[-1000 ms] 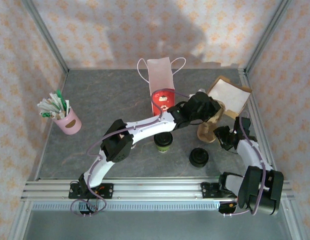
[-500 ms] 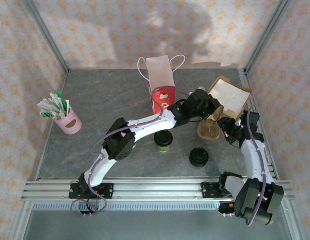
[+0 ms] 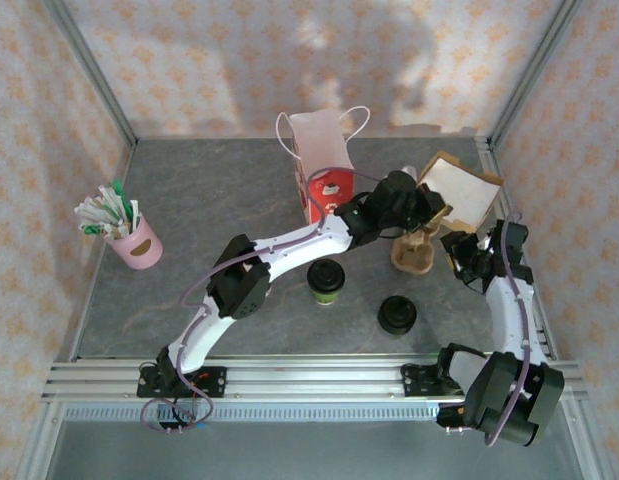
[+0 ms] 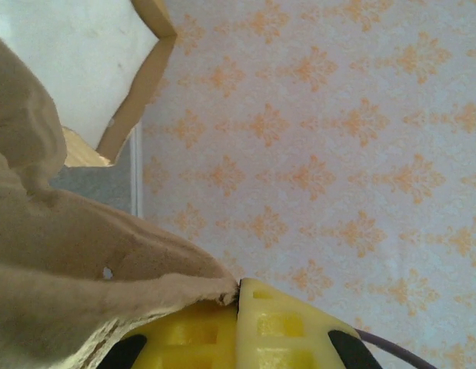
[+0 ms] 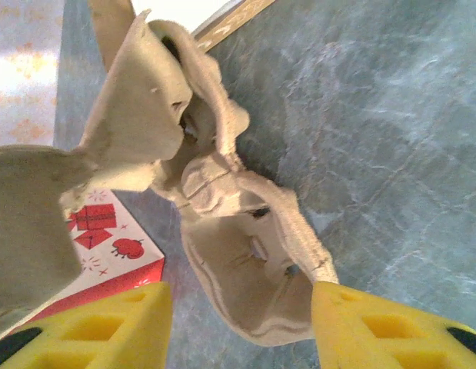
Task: Pack the takeout coffee
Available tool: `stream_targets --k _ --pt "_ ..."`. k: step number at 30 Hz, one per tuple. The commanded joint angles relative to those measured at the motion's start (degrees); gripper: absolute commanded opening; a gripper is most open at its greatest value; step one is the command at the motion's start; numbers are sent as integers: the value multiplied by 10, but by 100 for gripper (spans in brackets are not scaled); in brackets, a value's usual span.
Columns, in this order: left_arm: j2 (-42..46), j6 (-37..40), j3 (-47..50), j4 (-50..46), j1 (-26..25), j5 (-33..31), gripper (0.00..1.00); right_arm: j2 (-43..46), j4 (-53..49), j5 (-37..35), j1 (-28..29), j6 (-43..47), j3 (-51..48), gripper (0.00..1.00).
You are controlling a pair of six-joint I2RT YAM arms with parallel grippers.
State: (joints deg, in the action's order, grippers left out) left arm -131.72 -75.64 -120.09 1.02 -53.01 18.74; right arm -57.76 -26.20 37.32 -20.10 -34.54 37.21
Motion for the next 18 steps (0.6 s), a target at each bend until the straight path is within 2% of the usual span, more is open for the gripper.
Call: stream_targets --k 1,5,12,18 --pt "-24 43 -74 -32 3 30 0 28 -36 -53 -5 -8 10 52" --pt "-27 54 -93 -50 3 29 0 46 -55 -74 -5 -6 11 52" --pt "-2 47 -19 -15 -6 18 0 102 -124 -161 -6 -5 20 57" --pt "9 44 17 -12 -17 13 0 123 -144 -175 -6 -9 23 58"
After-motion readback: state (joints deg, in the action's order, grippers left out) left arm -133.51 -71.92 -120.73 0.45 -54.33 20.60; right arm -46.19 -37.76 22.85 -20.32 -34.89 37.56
